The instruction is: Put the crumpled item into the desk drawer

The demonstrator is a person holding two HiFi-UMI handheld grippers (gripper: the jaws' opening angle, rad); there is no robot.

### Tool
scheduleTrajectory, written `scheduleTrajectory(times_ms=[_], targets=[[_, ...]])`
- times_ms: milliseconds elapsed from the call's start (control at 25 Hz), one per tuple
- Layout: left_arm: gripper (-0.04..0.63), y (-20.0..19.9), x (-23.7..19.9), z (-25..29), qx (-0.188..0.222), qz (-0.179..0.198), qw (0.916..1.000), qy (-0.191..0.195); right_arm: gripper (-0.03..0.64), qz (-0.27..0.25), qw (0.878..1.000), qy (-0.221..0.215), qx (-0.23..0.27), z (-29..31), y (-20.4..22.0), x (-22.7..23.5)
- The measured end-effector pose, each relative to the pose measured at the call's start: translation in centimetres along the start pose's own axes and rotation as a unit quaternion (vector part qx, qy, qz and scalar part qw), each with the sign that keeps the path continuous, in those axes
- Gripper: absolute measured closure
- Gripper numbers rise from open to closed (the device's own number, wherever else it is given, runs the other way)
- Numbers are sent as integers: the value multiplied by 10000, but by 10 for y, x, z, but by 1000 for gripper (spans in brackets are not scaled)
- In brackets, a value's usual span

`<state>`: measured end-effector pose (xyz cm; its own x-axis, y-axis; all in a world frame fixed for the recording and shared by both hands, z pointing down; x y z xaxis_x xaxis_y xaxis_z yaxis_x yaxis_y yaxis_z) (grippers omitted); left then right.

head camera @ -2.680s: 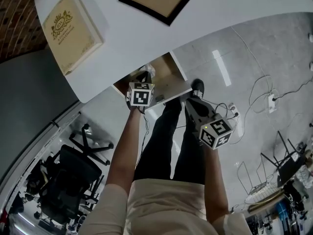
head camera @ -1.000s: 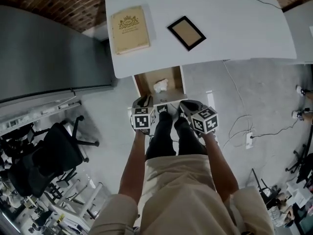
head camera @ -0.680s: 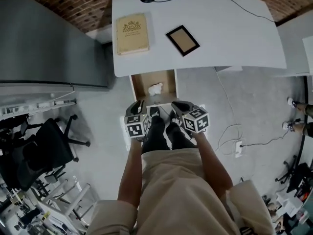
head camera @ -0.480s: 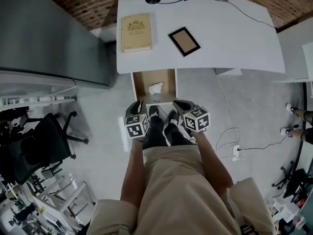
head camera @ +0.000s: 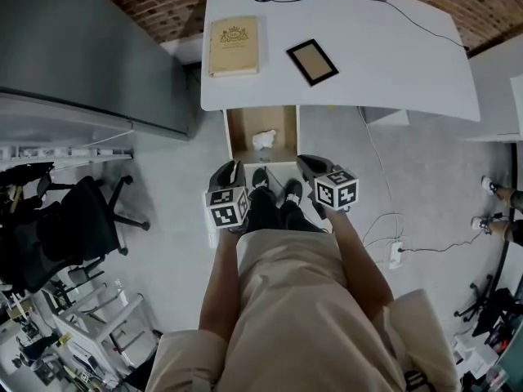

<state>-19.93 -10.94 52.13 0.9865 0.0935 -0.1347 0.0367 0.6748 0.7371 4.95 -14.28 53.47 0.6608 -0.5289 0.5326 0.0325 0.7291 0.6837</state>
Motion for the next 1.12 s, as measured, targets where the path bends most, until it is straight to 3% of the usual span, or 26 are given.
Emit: scheduleTrajectory(times_ms=[880,1120], targets=[[580,8,20,-2,-189,569,9973,413,594,-6,10000,-87,39,-4,-6,7],[580,13,16,-2,-283,498,9975,406,594,-112,9997,-183,-135,4,-3,3]])
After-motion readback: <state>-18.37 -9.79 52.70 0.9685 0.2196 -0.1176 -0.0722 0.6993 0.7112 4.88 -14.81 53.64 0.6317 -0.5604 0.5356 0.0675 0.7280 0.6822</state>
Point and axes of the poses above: the fingertips, and each gripper's own axes: z forward along the fingers, x to its right, y out of its underside, the point moved 8 cm from there along -z, backward along the fingers, and after that the axes turned 5 degrees about -y, right-handed, at the moved point
